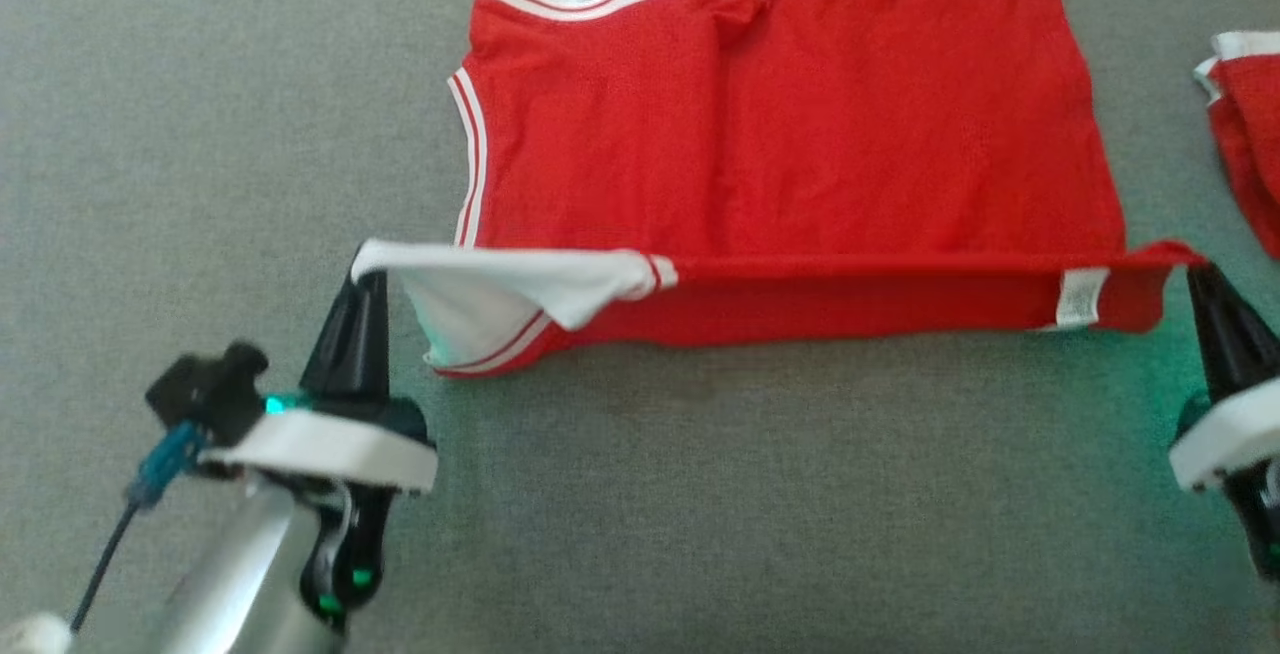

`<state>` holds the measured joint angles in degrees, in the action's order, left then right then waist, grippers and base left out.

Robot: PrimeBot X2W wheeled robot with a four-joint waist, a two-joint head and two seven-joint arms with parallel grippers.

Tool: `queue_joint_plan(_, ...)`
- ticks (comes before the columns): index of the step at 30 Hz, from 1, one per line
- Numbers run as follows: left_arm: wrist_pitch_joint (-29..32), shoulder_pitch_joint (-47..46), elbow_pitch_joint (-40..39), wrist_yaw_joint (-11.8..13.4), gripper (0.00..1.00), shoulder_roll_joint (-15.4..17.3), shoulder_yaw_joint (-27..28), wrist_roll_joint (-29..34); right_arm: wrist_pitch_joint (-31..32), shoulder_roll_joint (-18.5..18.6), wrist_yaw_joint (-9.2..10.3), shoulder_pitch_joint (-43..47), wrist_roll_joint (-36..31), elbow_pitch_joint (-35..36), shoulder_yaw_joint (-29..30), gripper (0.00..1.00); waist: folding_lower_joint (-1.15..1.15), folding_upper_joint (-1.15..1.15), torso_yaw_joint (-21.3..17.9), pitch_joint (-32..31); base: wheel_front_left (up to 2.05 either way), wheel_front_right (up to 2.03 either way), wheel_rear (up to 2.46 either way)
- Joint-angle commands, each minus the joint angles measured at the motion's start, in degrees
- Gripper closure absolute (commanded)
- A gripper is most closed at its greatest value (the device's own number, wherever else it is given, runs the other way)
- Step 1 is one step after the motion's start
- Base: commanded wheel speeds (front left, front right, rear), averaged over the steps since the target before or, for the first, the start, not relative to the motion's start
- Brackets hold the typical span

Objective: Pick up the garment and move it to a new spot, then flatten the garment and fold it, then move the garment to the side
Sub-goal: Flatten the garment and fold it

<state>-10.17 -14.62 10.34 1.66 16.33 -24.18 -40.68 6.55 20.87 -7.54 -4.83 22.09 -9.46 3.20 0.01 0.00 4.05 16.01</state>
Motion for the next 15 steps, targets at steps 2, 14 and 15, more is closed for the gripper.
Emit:
queue_joint_plan(2,-0.6,-4.6,0.6,-0.7,1.00,0.8,1.6,1.1,-0.7,2.4,0.05,-3.0,-0.1,0.3,-1.6,1.00,-0.01,0.00,-0.2,1.2,0.00,0.00,0.00)
queue_joint_plan(14,-3.4,-16.8,13.8,-4.5,1.00,-0.7,0.5,4.3,-4.9,4.5,0.05,-16.1,1.1,-10.2,-8.5,1.00,-0.01,0.00,-1.0,5.5,0.00,0.00,0.00)
queue_joint_plan(15,-3.6,-17.1,14.5,-4.7,0.94,-0.9,0.5,4.4,-5.5,4.5,0.05,-16.8,1.2,-10.9,-9.0,0.64,-0.01,0.00,-1.0,5.7,0.00,0.00,0.00)
